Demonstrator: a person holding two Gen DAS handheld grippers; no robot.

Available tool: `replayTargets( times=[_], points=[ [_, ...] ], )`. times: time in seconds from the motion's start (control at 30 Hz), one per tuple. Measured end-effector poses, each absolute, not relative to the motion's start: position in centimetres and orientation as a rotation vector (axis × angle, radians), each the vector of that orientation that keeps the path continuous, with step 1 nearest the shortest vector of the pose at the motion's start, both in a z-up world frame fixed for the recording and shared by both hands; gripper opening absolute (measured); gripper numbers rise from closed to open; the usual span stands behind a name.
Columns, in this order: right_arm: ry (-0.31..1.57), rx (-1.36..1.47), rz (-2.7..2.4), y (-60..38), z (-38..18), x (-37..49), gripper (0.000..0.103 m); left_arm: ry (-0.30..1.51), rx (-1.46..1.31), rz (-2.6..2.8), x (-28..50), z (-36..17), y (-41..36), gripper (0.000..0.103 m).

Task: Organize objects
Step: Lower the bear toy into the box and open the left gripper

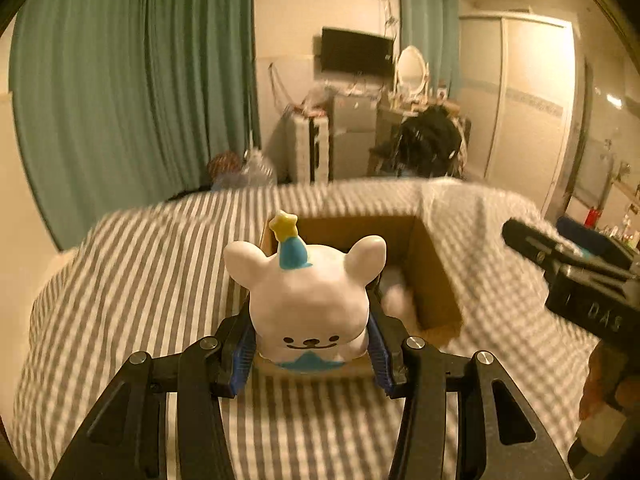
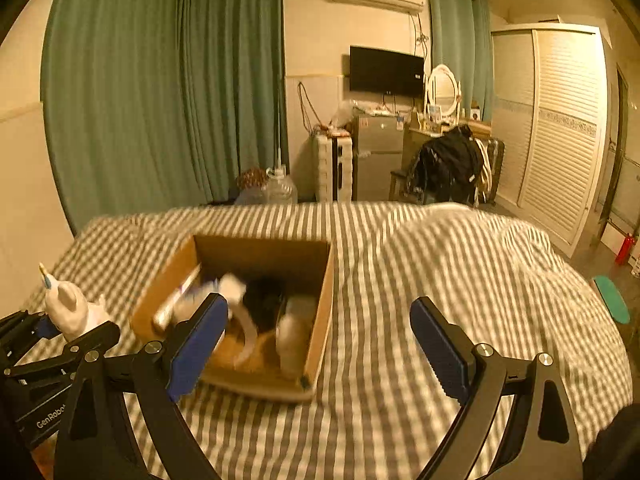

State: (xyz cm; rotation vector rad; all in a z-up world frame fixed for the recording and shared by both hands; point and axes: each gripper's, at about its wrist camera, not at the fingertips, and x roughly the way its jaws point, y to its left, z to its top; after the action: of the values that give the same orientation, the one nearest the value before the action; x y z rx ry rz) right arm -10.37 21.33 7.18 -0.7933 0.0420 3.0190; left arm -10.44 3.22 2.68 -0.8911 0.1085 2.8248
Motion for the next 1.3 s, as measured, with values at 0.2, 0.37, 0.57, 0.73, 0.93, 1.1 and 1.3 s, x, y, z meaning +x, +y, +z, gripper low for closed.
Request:
replayTargets(
  times=[0.2,0.37,0.57,0.73,0.93,1.1,1.3],
  points=[
    [0.011,-0.746,3.066,21.5,10.9,-14.4,0.093,0.131,-0.842,2.817,-16.6,5.1,5.3,0.05],
    [0.005,-0.741,3.065,21.1,11.9,-18.9,0.093,0.168,-0.878,2.823,-21.0,4.3,6.0,0.05],
    [0.02,-0.793,3.035,20.7,10.1,-24.0,0.093,0.192,-0.945,2.773,-25.4,1.2,7.0,0.05],
    [-0.003,-0.875,2.996,20.8,6.9,-26.9,0.093,0.173,-0.991,2.699,-27.2,-1.5,7.8,0.05],
    [0.024,-0.959,2.954,21.9,4.1,-28.7,0.093,0.211,-1.098,2.636,-28.0,-4.5,9.4,0.049],
    [0.039,-0.971,2.939,22.9,3.2,-28.2,0.093,0.248,-1.096,2.629,-27.4,-5.2,10.4,0.05],
    [0.067,-0.992,2.932,23.7,2.9,-28.0,0.093,0.274,-1.069,2.637,-26.6,-5.1,10.8,0.073]
  ],
)
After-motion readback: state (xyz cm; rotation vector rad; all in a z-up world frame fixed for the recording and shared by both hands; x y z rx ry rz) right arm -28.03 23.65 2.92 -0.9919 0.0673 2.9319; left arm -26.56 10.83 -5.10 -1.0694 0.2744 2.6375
